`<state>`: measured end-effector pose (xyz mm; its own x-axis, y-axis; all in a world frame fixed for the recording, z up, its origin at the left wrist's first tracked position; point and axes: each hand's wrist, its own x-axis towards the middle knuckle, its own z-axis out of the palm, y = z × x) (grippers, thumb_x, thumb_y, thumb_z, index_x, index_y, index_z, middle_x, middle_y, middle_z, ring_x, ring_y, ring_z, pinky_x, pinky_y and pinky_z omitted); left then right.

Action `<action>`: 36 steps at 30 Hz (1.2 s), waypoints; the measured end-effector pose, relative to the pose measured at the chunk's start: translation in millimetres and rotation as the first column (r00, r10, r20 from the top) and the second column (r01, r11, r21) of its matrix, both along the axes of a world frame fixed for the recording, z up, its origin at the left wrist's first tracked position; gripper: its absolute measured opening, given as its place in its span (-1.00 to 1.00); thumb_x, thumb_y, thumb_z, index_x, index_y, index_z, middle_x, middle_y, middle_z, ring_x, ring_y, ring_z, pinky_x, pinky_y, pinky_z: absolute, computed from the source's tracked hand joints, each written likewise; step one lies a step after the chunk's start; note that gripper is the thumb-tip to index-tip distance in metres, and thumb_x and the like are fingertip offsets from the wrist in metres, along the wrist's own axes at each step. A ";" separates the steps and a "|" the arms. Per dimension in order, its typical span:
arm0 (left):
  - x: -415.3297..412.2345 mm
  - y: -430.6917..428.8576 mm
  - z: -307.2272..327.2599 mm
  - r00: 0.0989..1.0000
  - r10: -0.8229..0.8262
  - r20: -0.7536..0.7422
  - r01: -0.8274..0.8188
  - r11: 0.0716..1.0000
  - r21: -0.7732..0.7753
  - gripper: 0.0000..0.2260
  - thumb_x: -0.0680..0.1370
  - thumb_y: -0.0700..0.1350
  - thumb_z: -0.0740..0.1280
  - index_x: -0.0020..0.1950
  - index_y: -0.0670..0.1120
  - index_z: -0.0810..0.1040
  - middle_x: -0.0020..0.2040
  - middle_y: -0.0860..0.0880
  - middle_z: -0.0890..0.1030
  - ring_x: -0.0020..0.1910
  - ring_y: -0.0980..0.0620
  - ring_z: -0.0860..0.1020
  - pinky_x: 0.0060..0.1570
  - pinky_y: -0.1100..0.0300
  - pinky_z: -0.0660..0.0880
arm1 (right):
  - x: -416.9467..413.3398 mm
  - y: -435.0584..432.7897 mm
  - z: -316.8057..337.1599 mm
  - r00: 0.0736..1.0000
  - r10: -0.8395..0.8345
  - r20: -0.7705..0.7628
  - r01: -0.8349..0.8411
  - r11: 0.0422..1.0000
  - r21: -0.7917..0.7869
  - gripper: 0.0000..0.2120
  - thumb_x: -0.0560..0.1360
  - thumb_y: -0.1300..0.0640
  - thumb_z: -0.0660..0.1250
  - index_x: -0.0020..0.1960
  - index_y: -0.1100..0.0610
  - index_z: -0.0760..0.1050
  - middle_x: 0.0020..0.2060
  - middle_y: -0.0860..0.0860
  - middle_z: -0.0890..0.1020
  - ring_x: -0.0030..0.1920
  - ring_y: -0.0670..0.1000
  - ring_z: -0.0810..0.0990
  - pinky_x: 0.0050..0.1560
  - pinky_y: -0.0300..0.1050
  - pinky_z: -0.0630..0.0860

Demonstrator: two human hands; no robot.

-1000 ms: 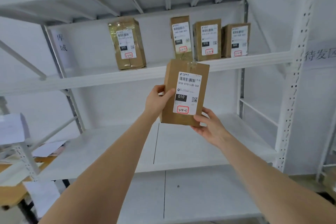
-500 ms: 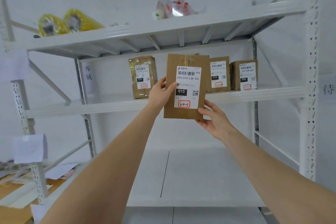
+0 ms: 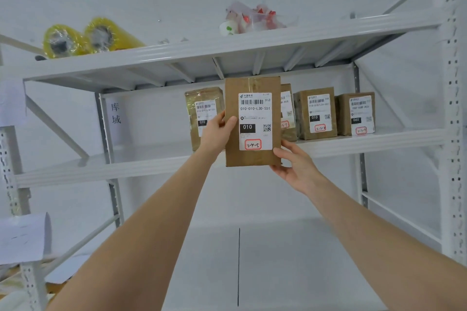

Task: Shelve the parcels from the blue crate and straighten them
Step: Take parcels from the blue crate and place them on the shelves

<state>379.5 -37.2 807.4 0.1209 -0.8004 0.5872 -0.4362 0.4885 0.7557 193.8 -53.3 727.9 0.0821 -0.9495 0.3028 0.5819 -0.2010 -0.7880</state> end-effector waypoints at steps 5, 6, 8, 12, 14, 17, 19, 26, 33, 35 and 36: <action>25.9 -18.0 -2.0 1.000 -0.019 -0.025 0.018 1.000 -0.014 -0.52 0.55 0.10 0.28 0.44 -0.02 0.37 0.25 0.00 0.56 0.17 0.02 0.55 0.20 -0.03 0.49 | 29.1 -6.7 -2.9 0.999 -0.051 0.012 0.051 0.999 0.010 -0.69 0.49 0.33 0.37 0.19 0.10 0.52 0.10 0.05 0.62 -0.04 0.07 0.59 0.13 0.02 0.57; 28.7 -19.2 -4.7 0.999 -0.023 -0.044 0.022 1.000 -0.013 -0.48 0.53 0.14 0.30 0.44 -0.03 0.37 0.26 -0.01 0.55 0.18 0.01 0.54 0.22 -0.05 0.49 | 34.7 -6.5 -5.5 0.998 -0.066 0.018 0.065 0.998 0.019 -0.73 0.49 0.31 0.38 0.15 0.09 0.52 0.10 0.05 0.63 -0.02 0.09 0.59 0.09 0.00 0.58; 32.8 -19.6 -12.0 0.997 -0.026 -0.068 0.026 1.000 -0.010 -0.41 0.49 0.21 0.32 0.43 -0.04 0.36 0.27 -0.01 0.54 0.20 0.02 0.53 0.24 -0.03 0.46 | 43.5 -4.4 -13.4 0.995 -0.098 0.028 0.096 0.994 0.046 -0.76 0.48 0.27 0.40 0.12 0.09 0.52 0.08 0.04 0.64 0.05 0.12 0.60 0.04 -0.02 0.59; 36.9 -16.7 -33.2 0.999 -0.041 -0.020 0.040 0.999 -0.026 -0.43 0.51 0.23 0.29 0.41 -0.06 0.40 0.25 0.01 0.56 0.16 0.06 0.54 0.23 0.07 0.46 | 56.5 4.6 -37.0 0.994 -0.105 0.024 0.104 0.992 0.072 -0.62 0.47 0.21 0.43 0.26 0.06 0.49 0.09 0.03 0.67 0.06 0.09 0.62 0.11 0.00 0.58; 37.6 -9.2 -46.3 0.999 -0.042 0.003 0.042 0.998 -0.044 -0.43 0.47 0.27 0.28 0.37 -0.04 0.46 0.22 0.01 0.57 0.13 0.09 0.55 0.20 0.07 0.48 | 62.3 12.6 -51.8 0.994 -0.106 0.025 0.102 0.988 0.112 -0.66 0.47 0.18 0.44 0.22 0.04 0.51 0.00 -0.01 0.70 0.06 0.08 0.63 0.12 0.00 0.58; 39.3 2.8 -73.5 1.000 -0.015 0.002 0.015 1.000 -0.021 -0.36 0.36 0.36 0.24 0.31 0.02 0.51 0.20 0.02 0.56 0.10 0.11 0.57 0.19 0.03 0.50 | 67.9 29.3 -76.8 0.995 -0.094 0.024 0.089 0.981 0.172 -0.72 0.48 0.17 0.43 0.17 0.03 0.51 -0.05 -0.02 0.69 0.02 0.09 0.63 0.11 0.00 0.58; 39.0 12.7 -96.1 1.000 -0.015 -0.011 0.015 0.999 0.029 -0.36 0.35 0.37 0.23 0.31 0.04 0.50 0.19 0.01 0.56 0.11 0.09 0.56 0.19 0.02 0.49 | 68.6 41.4 -97.4 0.996 -0.087 0.012 0.082 0.975 0.208 -0.70 0.48 0.19 0.42 0.18 0.03 0.49 -0.02 0.00 0.66 0.00 0.07 0.64 0.10 0.00 0.59; 30.5 55.6 -209.3 0.995 -0.033 -0.097 0.060 0.955 0.290 -0.46 0.41 0.27 0.35 0.27 0.00 0.45 0.14 0.06 0.60 0.10 0.05 0.58 0.18 0.07 0.49 | 61.6 93.0 -194.3 0.990 -0.104 -0.094 0.133 0.914 0.383 -0.56 0.43 0.14 0.47 0.26 0.05 0.43 -0.02 0.01 0.68 -0.01 0.09 0.66 0.16 0.08 0.56; 25.3 86.8 -329.9 0.991 -0.045 -0.123 0.105 0.830 0.548 -0.34 0.42 0.24 0.40 0.40 -0.05 0.35 0.24 -0.01 0.56 0.16 0.02 0.55 0.23 0.03 0.47 | 45.8 137.6 -302.1 0.980 -0.068 -0.185 0.163 0.807 0.568 -0.51 0.44 0.14 0.47 0.32 0.07 0.40 0.01 0.05 0.68 0.09 0.13 0.63 -0.06 -0.01 0.59; 23.2 91.4 -361.3 0.991 -0.067 -0.115 0.123 0.796 0.593 -0.28 0.40 0.25 0.39 0.46 -0.04 0.30 0.26 0.01 0.55 0.18 0.02 0.54 0.25 0.04 0.46 | 43.3 144.4 -328.7 0.980 -0.058 -0.191 0.164 0.776 0.609 -0.54 0.44 0.15 0.47 0.30 0.07 0.42 -0.02 0.04 0.70 0.07 0.12 0.65 -0.12 -0.04 0.59; 22.9 91.8 -377.0 0.991 -0.074 -0.115 0.130 0.782 0.610 -0.33 0.42 0.22 0.39 0.44 -0.03 0.33 0.25 0.02 0.56 0.17 0.04 0.55 0.24 0.06 0.46 | 42.5 145.7 -342.0 0.979 -0.052 -0.195 0.166 0.761 0.627 -0.55 0.45 0.15 0.47 0.29 0.07 0.42 -0.02 0.04 0.70 0.04 0.11 0.65 -0.17 -0.06 0.59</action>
<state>402.4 54.6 430.4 0.0423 -0.9982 -0.0417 -0.3351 -0.0535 0.9407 236.3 92.4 385.9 -0.0418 -0.9228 -0.3829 0.4455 0.3259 -0.8339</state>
